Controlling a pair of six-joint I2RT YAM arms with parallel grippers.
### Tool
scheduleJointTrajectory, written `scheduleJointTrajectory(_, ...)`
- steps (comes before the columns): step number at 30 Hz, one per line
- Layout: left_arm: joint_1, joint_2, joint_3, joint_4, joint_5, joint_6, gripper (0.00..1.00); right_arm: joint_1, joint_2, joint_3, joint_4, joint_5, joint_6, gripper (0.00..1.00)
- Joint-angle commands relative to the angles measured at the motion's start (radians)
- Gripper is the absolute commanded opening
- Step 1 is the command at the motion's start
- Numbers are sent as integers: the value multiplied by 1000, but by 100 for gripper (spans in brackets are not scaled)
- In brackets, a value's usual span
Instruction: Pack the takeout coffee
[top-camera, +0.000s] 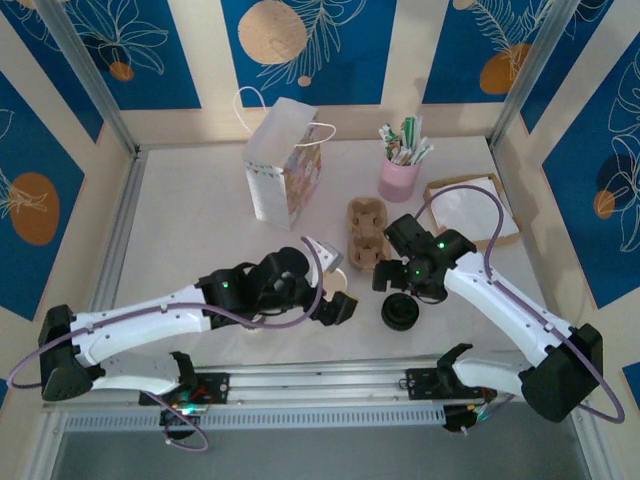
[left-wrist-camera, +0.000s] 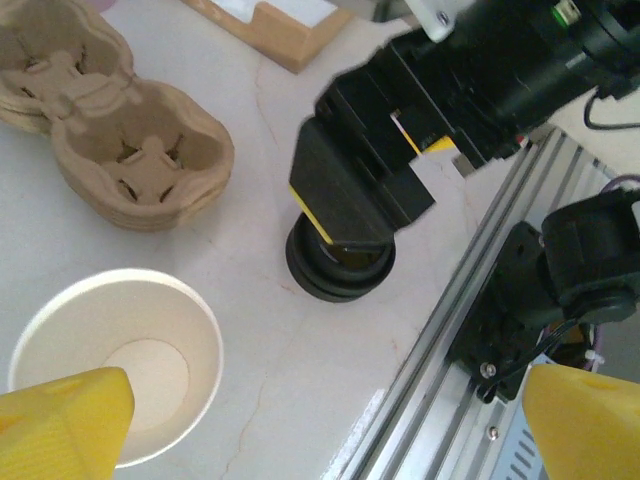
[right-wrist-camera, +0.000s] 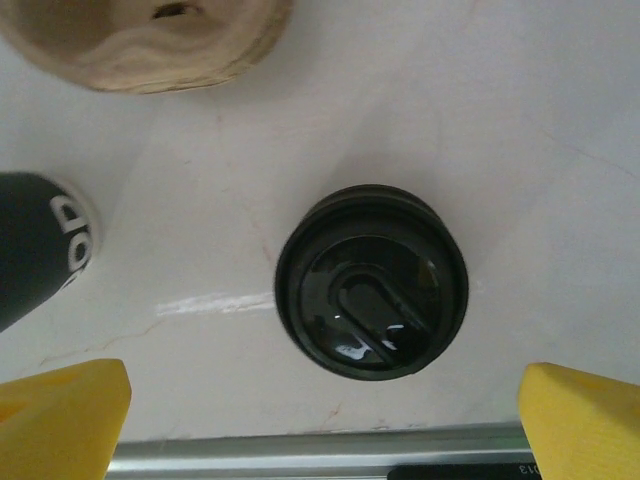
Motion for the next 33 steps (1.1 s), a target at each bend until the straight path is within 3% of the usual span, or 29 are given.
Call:
scheduleJointTrajectory(1, -32, 13, 13, -26, -56, 8, 100, -11, 26, -67, -19, 27, 94, 99)
scheduleJointTrajectory(15, -38, -5, -48, -8, -67, -24, 100, -12, 20, -169, 122, -62, 97, 91)
scheduleJointTrajectory(33, -38, -1, -61, 0, -53, -22, 100, -15, 112, -210, 157, -26, 136, 90)
